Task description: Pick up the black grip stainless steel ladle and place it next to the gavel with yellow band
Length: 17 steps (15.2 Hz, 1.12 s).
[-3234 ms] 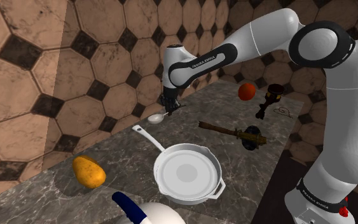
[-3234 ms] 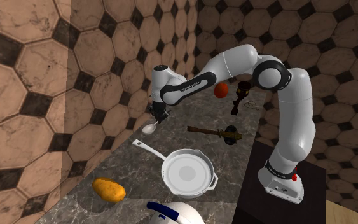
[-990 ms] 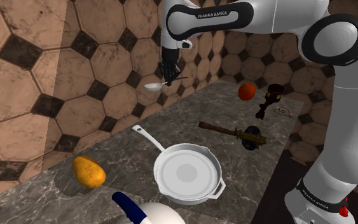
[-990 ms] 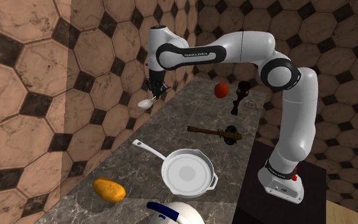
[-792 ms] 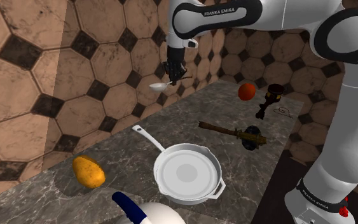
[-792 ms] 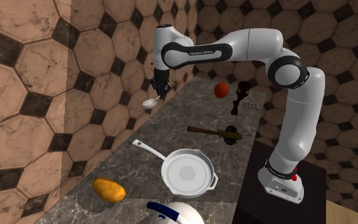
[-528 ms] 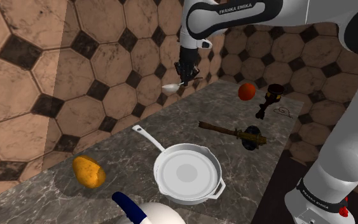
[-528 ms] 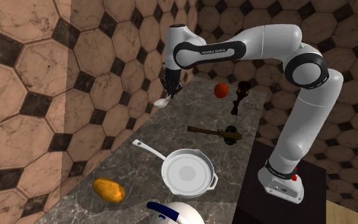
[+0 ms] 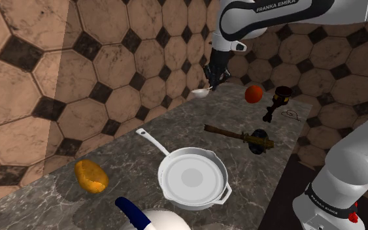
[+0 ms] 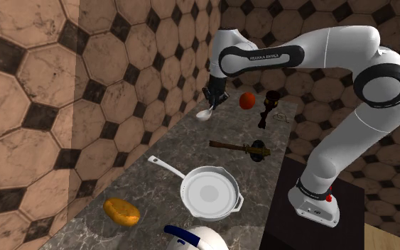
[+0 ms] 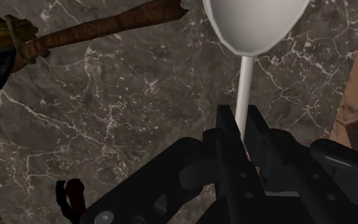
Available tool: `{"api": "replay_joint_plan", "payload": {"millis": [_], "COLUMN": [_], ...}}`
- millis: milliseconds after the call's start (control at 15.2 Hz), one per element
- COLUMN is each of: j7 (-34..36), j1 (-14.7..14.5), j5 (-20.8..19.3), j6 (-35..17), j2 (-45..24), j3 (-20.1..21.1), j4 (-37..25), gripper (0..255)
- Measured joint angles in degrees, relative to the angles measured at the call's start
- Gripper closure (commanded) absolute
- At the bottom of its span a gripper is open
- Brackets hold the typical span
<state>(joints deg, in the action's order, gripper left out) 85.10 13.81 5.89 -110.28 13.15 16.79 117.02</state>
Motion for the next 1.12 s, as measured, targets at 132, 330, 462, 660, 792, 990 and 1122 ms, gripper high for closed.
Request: {"api": "replay_joint_plan", "payload": {"millis": [132,330,462,660,792,990,1122], "j7": [-2.28,-5.73,-8.06,-11.18,-13.67,-14.68,-14.71], "j1": [0.41,0.88,1.24,1.8,2.5,2.64,2.56], "j5": [0.8,1.76,1.97,1.76,1.09,0.99,1.13], "j6": [-0.11,1.02,1.55,2.58,3.78,2.64,1.2], "j2": [3.41,9.56,13.38,18.63,21.81,23.57,23.72], "j3": [-1.44,-3.95,-5.76,-8.35,-10.56,-11.26,-11.12], "j4": [3.55,8.73,12.26,16.75,18.94,21.96,23.57], "gripper": [255,255,255,255,255,255,255]}}
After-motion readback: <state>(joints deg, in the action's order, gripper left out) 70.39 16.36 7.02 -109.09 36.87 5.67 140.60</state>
